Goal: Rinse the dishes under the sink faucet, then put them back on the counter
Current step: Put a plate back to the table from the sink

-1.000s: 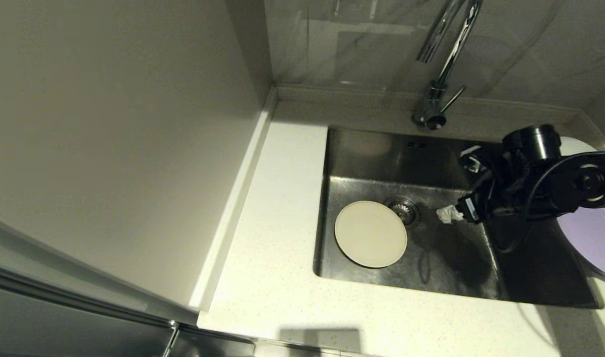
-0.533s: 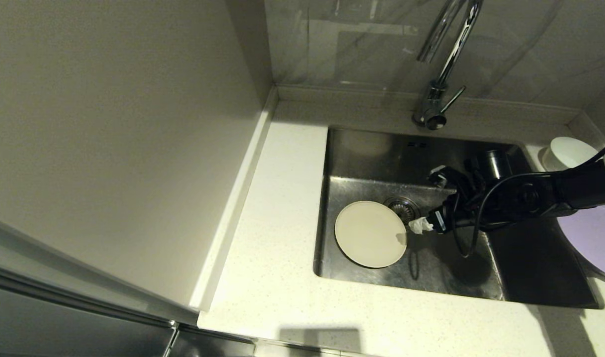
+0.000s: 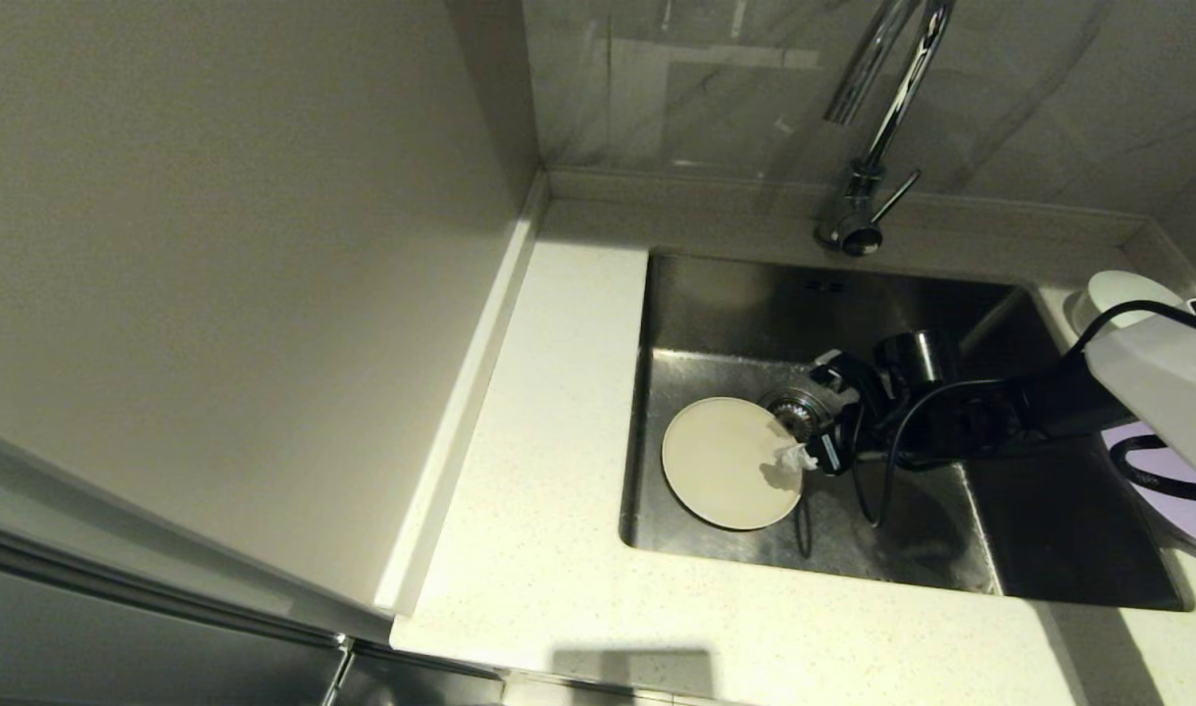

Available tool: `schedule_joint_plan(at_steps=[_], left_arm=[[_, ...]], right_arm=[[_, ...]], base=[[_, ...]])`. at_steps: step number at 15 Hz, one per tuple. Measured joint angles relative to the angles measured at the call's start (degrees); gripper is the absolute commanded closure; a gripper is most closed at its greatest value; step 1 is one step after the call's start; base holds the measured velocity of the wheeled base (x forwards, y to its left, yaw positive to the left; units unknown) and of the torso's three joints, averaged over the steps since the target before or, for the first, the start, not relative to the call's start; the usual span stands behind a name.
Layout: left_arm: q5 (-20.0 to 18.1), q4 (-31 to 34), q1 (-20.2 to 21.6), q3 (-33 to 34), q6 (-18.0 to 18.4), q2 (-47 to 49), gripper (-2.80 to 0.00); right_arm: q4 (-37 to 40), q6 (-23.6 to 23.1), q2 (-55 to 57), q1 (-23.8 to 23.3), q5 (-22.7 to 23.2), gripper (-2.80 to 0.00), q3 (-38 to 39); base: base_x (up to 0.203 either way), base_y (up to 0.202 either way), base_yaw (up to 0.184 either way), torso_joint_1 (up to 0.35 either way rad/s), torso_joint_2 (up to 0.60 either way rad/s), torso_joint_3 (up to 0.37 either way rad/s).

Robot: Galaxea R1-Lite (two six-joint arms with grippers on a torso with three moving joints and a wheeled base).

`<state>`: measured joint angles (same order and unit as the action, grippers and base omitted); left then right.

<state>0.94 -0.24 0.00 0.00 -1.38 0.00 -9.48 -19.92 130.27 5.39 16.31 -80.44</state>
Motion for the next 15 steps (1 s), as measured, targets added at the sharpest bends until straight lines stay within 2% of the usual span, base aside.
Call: schedule_joint_plan(at_steps=[6, 15], left_arm=[[0.00, -0.01, 0.00, 0.00, 0.01, 0.00, 0.00], [-0.01, -0.01, 0.00, 0.00, 0.01, 0.00, 0.00]], right_arm=[[-1.57, 0.11, 4.13, 2.07, -0.05, -2.80, -2.38], [-2.35, 0.33, 10.84, 1.54, -0.62, -2.80, -11.97]], base=[[0.000, 0.000, 0.000, 0.000, 0.00, 0.000], [0.000, 0.000, 0.000, 0.000, 0.00, 0.000]])
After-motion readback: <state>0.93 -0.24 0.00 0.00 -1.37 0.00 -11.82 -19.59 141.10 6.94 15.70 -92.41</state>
